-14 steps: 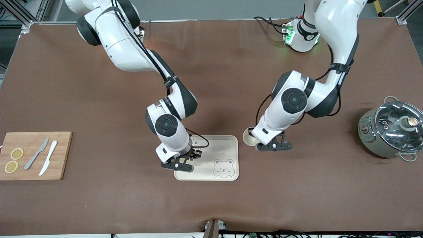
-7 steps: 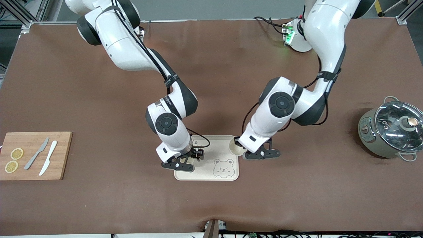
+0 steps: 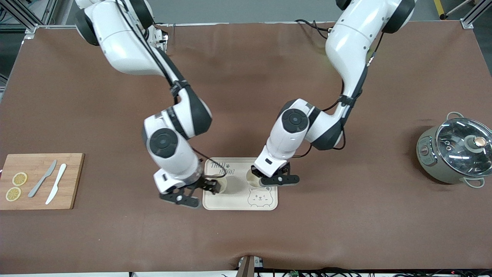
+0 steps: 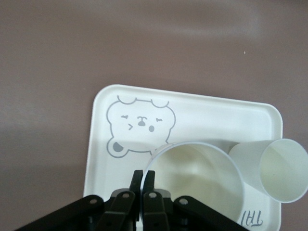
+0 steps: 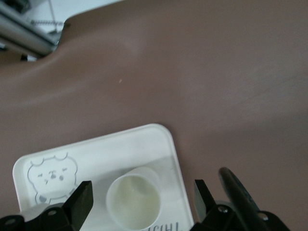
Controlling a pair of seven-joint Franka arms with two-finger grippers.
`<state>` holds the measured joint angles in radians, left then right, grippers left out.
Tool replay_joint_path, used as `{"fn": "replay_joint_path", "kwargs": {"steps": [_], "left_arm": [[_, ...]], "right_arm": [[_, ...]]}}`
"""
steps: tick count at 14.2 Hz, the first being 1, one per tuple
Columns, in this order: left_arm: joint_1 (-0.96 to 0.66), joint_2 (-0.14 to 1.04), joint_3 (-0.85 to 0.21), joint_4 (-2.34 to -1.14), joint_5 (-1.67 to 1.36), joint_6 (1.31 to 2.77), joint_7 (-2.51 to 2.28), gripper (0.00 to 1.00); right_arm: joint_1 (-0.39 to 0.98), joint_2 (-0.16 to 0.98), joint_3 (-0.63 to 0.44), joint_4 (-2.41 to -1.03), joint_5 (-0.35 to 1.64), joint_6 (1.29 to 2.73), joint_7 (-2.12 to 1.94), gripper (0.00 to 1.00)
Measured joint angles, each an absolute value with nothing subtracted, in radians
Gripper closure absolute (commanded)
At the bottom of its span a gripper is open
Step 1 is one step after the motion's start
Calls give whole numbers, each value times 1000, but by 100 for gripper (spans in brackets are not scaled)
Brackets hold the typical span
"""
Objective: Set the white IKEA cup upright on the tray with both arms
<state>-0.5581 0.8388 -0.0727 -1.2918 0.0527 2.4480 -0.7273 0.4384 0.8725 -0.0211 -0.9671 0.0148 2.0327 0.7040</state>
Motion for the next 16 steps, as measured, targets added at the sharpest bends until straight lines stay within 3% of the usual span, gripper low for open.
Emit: {"fn": "replay_joint_path", "kwargs": {"steps": [12, 16], "left_arm": [[-574, 901, -63, -1285, 53, 2439, -734, 100], [-576, 902, -60, -1284, 53, 2403, -734, 100]], "right_arm": [[225, 718, -23, -965, 16, 1801, 477, 0], [186, 663, -68, -1011, 16, 1767, 331, 0]]}}
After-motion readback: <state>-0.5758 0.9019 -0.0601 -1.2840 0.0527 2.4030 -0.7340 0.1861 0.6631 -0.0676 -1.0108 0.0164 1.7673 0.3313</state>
